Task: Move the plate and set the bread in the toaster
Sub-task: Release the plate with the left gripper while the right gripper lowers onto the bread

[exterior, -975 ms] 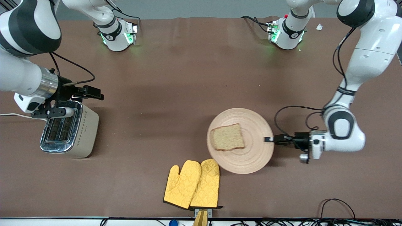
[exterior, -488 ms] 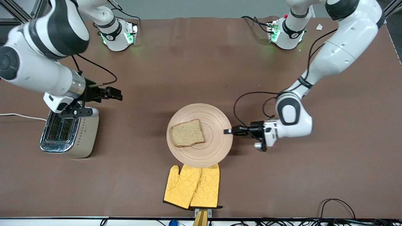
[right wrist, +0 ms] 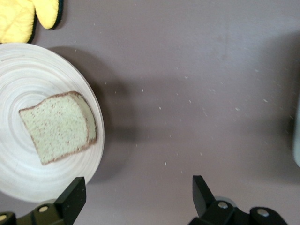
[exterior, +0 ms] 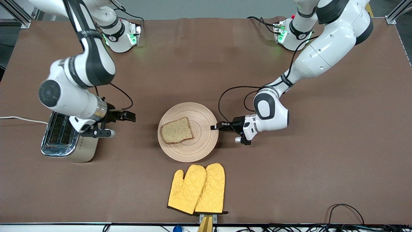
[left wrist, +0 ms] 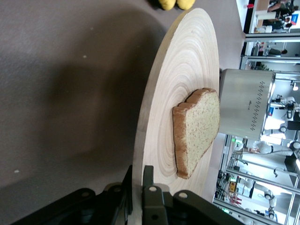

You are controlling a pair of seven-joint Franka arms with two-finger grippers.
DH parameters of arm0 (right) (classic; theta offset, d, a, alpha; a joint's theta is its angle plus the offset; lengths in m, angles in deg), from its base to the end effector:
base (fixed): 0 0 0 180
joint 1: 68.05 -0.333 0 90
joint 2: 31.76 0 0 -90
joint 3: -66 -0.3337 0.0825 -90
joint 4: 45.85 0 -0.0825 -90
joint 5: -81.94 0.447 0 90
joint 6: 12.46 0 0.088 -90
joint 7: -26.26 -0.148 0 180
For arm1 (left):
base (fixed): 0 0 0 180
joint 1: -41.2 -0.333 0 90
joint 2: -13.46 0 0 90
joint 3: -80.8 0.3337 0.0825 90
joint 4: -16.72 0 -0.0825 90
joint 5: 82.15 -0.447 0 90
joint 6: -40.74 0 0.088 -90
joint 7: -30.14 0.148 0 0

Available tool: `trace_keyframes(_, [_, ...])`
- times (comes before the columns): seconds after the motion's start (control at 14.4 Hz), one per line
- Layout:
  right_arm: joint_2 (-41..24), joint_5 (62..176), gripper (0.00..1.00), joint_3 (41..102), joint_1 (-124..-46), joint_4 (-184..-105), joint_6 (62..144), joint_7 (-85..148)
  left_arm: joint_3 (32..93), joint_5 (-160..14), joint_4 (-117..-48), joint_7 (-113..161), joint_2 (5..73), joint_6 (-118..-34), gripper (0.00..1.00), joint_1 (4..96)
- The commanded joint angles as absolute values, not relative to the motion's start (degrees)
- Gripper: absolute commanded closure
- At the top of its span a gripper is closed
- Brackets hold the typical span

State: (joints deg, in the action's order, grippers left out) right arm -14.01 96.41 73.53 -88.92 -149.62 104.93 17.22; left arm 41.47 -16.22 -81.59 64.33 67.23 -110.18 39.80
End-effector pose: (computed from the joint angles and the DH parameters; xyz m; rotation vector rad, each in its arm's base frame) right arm 0.6586 0.1830 0.3116 -2.9737 0.0660 0.1504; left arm 0.6002 -0.4302 0.0831 2.0766 0.0959 -0.0882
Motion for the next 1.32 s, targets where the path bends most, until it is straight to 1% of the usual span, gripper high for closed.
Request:
trace_keyframes(0.0, [-9.5,97.1,0.0,73.7,-92.1,-149.6,112.2,16.2,40.9,-13.3,-83.7,65.5,66.0,-112.9,0.97,40.6])
trace_keyframes(0.21, [-5.9,97.1,0.0,73.7,-95.4,-149.0,120.0,11.8,41.0,-13.3,-85.9,67.5,66.0,-113.2,0.93,40.2])
trace_keyframes(0.28, [-4.8,97.2,0.0,73.7,-96.4,-148.8,122.0,11.1,41.1,-13.2,-86.4,68.3,66.1,-113.2,0.87,40.1])
trace_keyframes(0.35, [-3.6,97.2,0.0,73.7,-97.3,-148.3,123.4,10.5,41.1,-13.3,-86.5,68.4,66.0,-113.2,0.78,40.0])
trace_keyframes(0.42, [-2.2,97.1,0.01,73.7,-98.5,-147.7,124.0,10.1,41.2,-13.2,-86.5,68.1,66.0,-113.2,0.51,39.6])
trace_keyframes(0.49, [-1.4,97.1,0.04,73.8,-99.5,-147.5,124.1,9.7,41.2,-13.2,-86.4,67.8,65.9,-113.2,0.01,39.4])
trace_keyframes(0.56, [-1.2,96.9,0.07,73.8,-99.8,-147.3,124.2,9.7,41.3,-13.2,-86.2,67.1,65.7,-113.2,0.0,38.7])
trace_keyframes(0.63, [-0.7,96.8,0.13,73.8,-99.9,-147.3,124.2,9.6,41.3,-13.4,-85.8,65.7,65.1,-113.2,0.0,37.3])
trace_keyframes(0.84, [0.5,96.4,0.27,73.9,-101.1,-147.5,125.1,9.7,41.3,-14.3,-84.7,61.7,62.6,-112.5,0.0,32.3])
trace_keyframes(1.04, [1.5,96.4,0.35,73.9,-101.5,-147.6,126.7,9.7,41.3,-17.0,-84.8,60.9,58.1,-111.4,0.0,26.4])
trace_keyframes(1.25, [2.3,96.4,0.44,73.8,-101.9,-148.0,127.5,9.6,41.3,-24.7,-84.6,55.1,55.0,-108.2,0.0,19.4])
